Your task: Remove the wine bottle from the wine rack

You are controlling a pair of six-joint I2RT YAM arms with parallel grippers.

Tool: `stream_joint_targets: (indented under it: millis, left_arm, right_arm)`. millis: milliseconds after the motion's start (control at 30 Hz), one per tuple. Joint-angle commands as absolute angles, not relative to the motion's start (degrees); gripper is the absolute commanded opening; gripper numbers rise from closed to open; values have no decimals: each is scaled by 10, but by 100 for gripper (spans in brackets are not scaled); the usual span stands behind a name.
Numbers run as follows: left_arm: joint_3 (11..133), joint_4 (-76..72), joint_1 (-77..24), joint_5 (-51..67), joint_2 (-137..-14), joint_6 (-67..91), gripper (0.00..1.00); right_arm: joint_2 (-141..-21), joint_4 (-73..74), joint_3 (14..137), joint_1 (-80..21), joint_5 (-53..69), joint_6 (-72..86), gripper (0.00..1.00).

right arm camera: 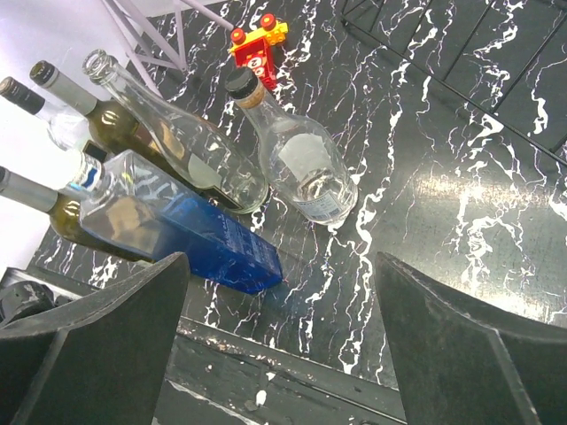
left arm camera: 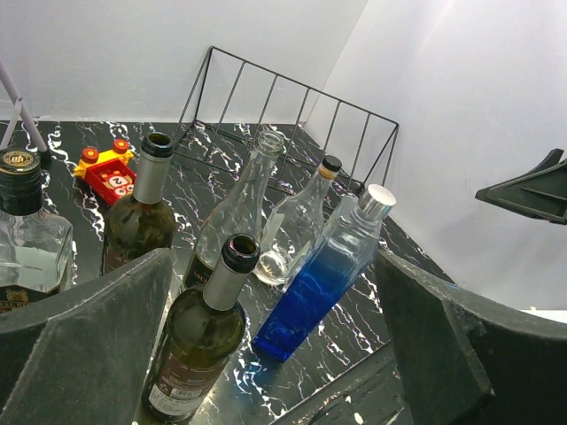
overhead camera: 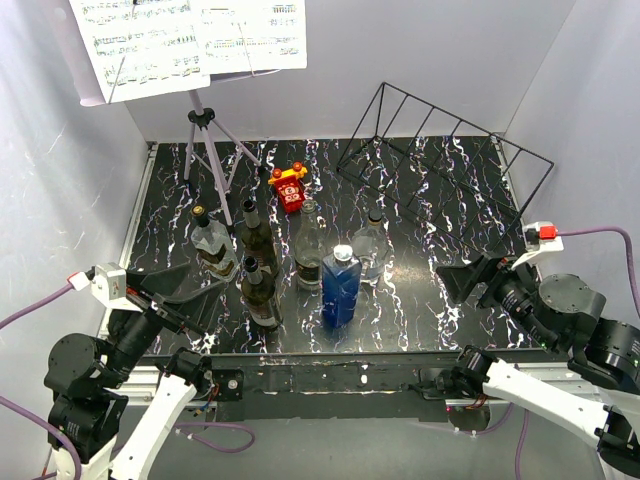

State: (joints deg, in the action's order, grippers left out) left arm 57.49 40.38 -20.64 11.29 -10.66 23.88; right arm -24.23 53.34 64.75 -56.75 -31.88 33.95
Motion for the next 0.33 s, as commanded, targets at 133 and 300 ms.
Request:
stream_joint_targets:
  millis: [133, 300]
  left_arm:
    - [580, 409, -208, 122, -122, 237, 98]
    - [577, 409, -208, 120, -118, 236, 98]
  right_arm:
    - [-244, 499, 647, -570, -313, 327, 93]
    - [-252, 505, 649, -570, -312, 328, 94]
